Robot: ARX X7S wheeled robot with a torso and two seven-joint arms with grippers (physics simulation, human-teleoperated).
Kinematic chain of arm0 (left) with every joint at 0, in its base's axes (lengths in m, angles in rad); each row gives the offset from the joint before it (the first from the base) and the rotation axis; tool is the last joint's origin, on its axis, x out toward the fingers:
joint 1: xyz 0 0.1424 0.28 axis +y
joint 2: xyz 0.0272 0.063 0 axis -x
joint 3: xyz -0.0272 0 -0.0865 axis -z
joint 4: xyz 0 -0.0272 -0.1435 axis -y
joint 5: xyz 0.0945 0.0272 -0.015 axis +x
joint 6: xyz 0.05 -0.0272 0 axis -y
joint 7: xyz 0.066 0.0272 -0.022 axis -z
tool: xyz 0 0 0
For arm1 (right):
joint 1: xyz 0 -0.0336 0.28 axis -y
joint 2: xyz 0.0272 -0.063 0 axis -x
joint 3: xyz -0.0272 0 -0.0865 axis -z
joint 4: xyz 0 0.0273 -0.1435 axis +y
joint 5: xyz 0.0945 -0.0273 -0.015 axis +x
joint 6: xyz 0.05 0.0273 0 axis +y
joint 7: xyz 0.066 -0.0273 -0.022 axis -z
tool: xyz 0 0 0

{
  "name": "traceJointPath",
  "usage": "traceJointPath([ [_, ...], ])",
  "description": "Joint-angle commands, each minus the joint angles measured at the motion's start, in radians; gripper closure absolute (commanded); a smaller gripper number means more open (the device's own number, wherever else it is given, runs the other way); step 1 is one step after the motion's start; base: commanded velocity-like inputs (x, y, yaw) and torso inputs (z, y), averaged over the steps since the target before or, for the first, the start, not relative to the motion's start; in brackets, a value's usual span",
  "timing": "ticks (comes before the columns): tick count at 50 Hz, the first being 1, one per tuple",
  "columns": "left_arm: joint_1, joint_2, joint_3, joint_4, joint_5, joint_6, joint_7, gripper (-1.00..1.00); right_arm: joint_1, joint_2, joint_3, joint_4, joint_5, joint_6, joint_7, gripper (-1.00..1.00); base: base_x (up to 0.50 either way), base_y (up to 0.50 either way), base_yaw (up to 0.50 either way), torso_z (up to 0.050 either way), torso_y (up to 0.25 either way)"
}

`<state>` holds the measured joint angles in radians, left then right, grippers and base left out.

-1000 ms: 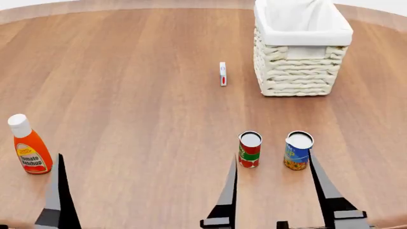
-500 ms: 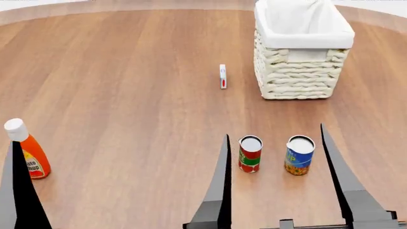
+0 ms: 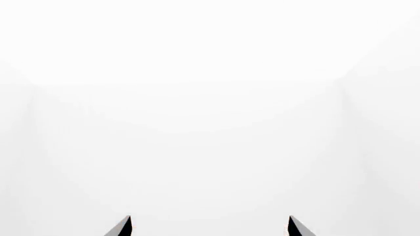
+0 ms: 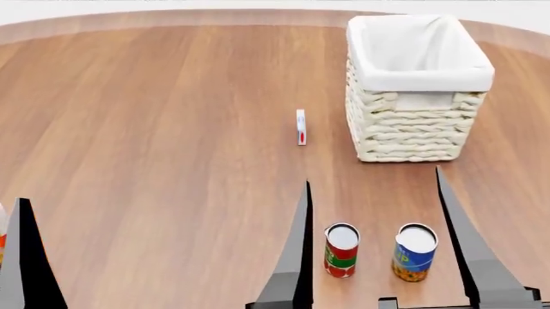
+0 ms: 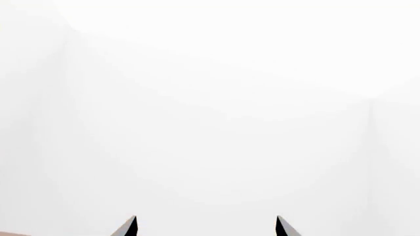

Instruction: Pick up the tomato sauce, and put it in the basket.

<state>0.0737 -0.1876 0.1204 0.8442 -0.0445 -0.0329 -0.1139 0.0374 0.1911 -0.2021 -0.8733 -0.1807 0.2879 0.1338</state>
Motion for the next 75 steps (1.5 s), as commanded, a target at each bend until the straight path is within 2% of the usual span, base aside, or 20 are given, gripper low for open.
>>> traceJointPath([
  [1,-0.001,-0.008,0.008,0.005,-0.013,0.002,-0.008,-1.0,-0.001,0.006,-0.008,-0.004,-0.006,0.006,0.011,-1.0,0.28,0.0,0.0,0.0,0.0],
  [75,0.016,-0.058,0.055,-0.017,0.005,0.023,-0.061,-1.0,-0.013,0.049,-0.024,0.004,0.021,-0.006,0.056,-1.0,0.29,0.0,0.0,0.0,0.0],
])
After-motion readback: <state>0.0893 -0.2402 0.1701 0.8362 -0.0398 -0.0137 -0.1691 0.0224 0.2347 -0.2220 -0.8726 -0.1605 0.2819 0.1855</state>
